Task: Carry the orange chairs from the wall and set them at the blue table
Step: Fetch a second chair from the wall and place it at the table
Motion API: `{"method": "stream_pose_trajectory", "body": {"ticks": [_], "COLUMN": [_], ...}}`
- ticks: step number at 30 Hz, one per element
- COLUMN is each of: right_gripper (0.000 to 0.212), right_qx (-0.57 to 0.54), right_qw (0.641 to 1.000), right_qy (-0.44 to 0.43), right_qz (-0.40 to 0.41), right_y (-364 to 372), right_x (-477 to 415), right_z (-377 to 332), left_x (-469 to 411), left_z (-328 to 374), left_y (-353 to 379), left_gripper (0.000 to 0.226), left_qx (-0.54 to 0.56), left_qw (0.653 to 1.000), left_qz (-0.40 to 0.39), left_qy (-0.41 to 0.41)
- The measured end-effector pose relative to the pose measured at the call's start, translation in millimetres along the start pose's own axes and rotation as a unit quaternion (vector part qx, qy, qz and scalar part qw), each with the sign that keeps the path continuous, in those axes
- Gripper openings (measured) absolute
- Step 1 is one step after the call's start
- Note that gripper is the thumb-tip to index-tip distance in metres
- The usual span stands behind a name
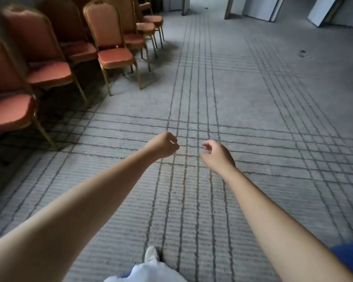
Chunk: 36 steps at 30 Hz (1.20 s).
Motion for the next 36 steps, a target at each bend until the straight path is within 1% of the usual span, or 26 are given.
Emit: {"method": "stream_pose_trajectory", "body": {"ticks": [4,6,12,15,21,25,28,31,34,36], "right_gripper": [0.041,0.041,0.043,0.045,0.044,0.043,0.043,0.043,0.042,0.042], "right_qx": [-0.001,-0.002,0.018,0.023,0.058,0.056,0.056,0.064,0.055,0.052], "right_qw": [0.999,0.998,0.989,0.98,0.944,0.918,0.895,0.874,0.862,0.855], "right_qy": [-0.043,-0.061,-0.114,-0.156,-0.257,-0.309,-0.347,-0.379,-0.395,-0.406], "right_qz": [-0.006,-0.022,-0.089,-0.125,-0.198,-0.242,-0.274,-0.297,-0.312,-0.317], "right_y": [28.0,45.5,101.6,129.6,173.9,217.9,264.5,314.7,360.8,396.0], "right_x": [-75.3,-110.1,-231.6,-301.7,-415.7,-461.2,-484.9,-506.9,-529.8,-551.1], "right_z": [-65.4,-91.3,-154.0,-193.3,-294.5,-362.9,-409.6,-462.4,-519.1,-565.0], "left_x": [-66.4,-95.9,-192.4,-245.1,-318.0,-343.4,-360.5,-383.2,-412.9,-439.2], "left_z": [-37.2,-57.7,-118.3,-143.2,-185.8,-228.7,-270.2,-320.5,-373.4,-412.4], "left_y": [-57.6,-80.3,-121.5,-145.6,-208.4,-246.8,-272.5,-296.8,-331.6,-367.5], "left_gripper": [0.034,0.035,0.053,0.057,0.057,0.055,0.057,0.058,0.058,0.056], "left_qx": [0.004,0.005,0.047,0.067,0.116,0.134,0.14,0.152,0.155,0.146], "left_qw": [0.999,0.998,0.988,0.976,0.939,0.909,0.888,0.87,0.861,0.856], "left_qz": [0.035,0.049,0.083,0.124,0.198,0.243,0.267,0.275,0.286,0.294], "left_qy": [-0.023,-0.044,-0.125,-0.163,-0.255,-0.311,-0.347,-0.38,-0.391,-0.399]}}
Point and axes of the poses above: each hand's wrist, its own x-axis away from the middle knuckle, its own y-axis out of the palm, z = x × y, the point moved 8 cm from there along -x, towards the middle knuckle, and after that the axes turned 6 degrees about z, right-handed, at the moved point
